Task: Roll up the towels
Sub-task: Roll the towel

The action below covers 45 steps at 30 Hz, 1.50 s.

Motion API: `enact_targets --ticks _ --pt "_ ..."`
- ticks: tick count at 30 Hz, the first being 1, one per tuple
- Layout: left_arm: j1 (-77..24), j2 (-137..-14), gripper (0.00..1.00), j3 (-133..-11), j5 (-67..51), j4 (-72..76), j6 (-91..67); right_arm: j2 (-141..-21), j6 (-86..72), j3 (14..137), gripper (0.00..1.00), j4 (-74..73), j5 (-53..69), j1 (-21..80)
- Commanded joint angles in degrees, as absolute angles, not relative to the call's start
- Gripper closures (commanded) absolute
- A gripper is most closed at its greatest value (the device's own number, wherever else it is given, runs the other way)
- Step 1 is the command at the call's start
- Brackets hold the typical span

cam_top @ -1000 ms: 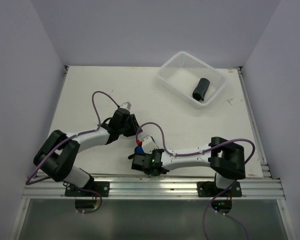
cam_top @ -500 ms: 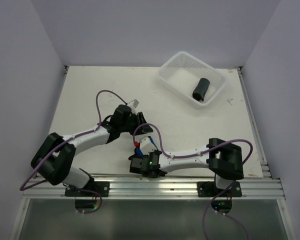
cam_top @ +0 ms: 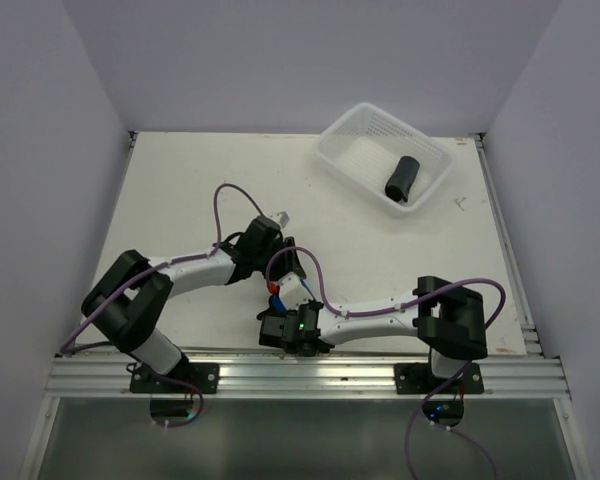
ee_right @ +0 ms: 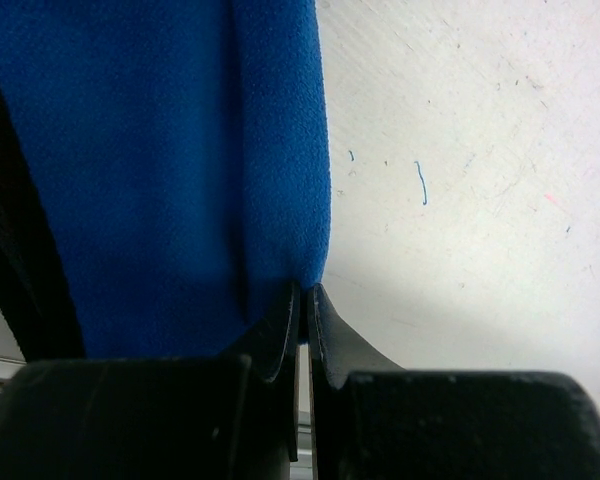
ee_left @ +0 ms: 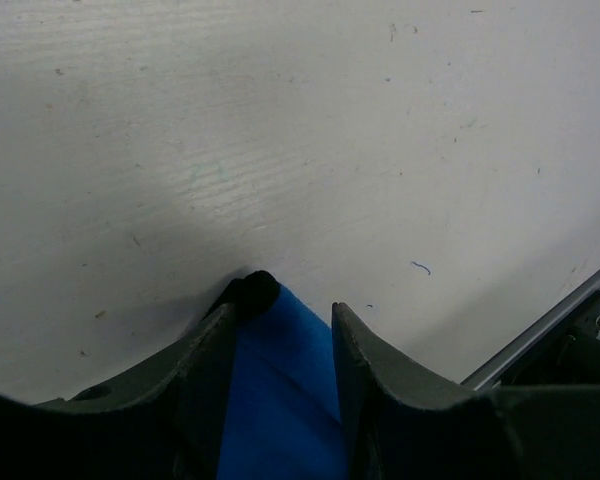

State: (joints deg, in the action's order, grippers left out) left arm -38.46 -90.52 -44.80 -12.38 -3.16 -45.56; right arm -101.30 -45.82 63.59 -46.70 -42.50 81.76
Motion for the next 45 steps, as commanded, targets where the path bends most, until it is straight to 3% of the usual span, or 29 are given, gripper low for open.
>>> enact_targets --ticks 1,17,21,25,29,32,37,45 --pt "-39.1 -92.5 0.53 -46.8 -10.0 -3.8 -43.7 -100.6 -47.4 63.8 1.00 -46.0 -43.9 82.1" --pt "-41.9 -92.1 0.56 -48.5 -6.4 -8.9 -41.8 -102.2 -47.7 65.0 1.00 -45.5 -43.2 82.1" --pt "-43.6 -92.8 0.70 -48.6 -3.7 -11.3 -41.0 -102.1 -48.3 65.3 1.00 -46.0 -43.9 82.1" --pt "-44.6 -95.1 0.75 -48.3 -4.0 -11.6 -40.9 -102.3 -47.6 66.0 1.00 -46.2 -44.6 82.8" --pt "-45.2 -96.8 0.87 -49.0 -3.7 -12.2 -40.3 -103.0 -47.0 67.6 1.00 -47.4 -46.7 84.0" --pt "-45.2 -97.6 1.00 -50.4 -2.5 -13.3 -39.9 -103.7 -46.3 68.4 1.00 -48.1 -48.0 85.1" --pt "-44.5 -95.3 1.00 -52.1 1.6 -12.6 -40.1 -105.6 -44.0 70.9 1.00 -51.0 -51.6 86.8" --pt "-39.6 -88.3 1.00 -46.9 1.6 -3.1 -41.0 -118.5 -41.5 81.7 1.00 -66.4 -60.2 91.6"
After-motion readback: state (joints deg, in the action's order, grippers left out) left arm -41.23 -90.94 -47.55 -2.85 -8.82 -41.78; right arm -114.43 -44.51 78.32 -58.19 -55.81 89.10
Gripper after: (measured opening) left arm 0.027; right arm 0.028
